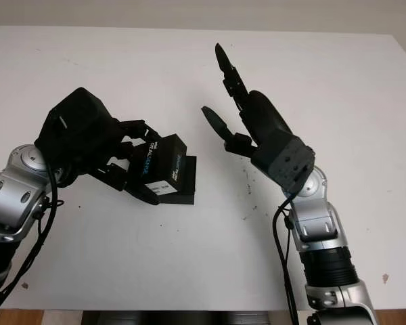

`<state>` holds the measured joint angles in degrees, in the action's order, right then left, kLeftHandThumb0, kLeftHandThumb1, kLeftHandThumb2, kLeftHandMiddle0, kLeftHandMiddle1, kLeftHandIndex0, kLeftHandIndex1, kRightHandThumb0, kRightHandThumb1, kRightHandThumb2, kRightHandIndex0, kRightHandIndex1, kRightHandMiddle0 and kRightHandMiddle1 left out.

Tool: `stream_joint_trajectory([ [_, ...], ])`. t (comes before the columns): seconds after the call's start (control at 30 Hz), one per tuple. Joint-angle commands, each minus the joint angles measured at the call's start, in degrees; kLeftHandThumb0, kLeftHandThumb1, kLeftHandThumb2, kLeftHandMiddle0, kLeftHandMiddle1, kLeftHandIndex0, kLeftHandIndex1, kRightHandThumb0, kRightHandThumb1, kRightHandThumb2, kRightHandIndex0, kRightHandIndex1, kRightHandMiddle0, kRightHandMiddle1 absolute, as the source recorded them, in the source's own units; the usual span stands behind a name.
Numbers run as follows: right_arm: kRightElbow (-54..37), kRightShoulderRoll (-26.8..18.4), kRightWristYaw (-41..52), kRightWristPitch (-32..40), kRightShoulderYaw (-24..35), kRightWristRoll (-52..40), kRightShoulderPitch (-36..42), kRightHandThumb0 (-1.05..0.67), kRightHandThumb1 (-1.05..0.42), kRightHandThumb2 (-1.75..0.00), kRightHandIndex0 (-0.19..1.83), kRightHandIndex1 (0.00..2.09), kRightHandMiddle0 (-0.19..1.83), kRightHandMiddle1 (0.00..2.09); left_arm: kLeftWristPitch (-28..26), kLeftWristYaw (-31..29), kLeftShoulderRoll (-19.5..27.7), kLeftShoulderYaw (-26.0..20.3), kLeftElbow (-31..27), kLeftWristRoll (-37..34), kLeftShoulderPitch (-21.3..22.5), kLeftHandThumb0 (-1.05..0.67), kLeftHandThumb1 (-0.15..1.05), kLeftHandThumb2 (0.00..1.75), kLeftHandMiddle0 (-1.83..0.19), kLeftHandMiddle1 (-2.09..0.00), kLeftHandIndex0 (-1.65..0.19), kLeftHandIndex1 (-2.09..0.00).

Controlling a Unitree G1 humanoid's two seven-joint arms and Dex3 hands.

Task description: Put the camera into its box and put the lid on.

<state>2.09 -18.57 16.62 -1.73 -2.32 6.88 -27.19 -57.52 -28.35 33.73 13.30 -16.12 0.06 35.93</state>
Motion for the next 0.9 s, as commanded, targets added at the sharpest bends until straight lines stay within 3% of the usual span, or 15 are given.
stream_joint_trajectory([
  [0.0, -0.9, 0.3, -0.3, -0.2, -0.1, -0.2, 0.4, -0.81, -1.05, -0.62, -0.19, 0.0, -0.19, 0.0, -0.8, -0.9, -0.4, 1.5, -1.8, -0.2, 1.0, -0.14, 0.98, 0.05, -0.24, -1.58, -0.22, -1.6],
  [0.43, -0.8, 1.1, -1.3, -0.2, -0.5, 0.2, 0.3, -0.81, -1.05, -0.62, -0.19, 0.0, -0.19, 0.02, -0.6, -2.3, 1.4, 3.2, -2.1, 0.4, 2.6, -0.15, 0.97, 0.05, -0.26, -1.55, -0.23, -1.61],
  [0.87, -2.3, 2.1, -2.1, 1.0, -0.4, -0.1, 1.6, -0.8, -1.05, -0.62, -0.19, 0.0, -0.19, 0.01, -2.8, -2.7, -0.5, 4.4, -2.2, 0.1, 4.0, -0.14, 0.95, 0.05, -0.3, -1.54, -0.26, -1.62],
])
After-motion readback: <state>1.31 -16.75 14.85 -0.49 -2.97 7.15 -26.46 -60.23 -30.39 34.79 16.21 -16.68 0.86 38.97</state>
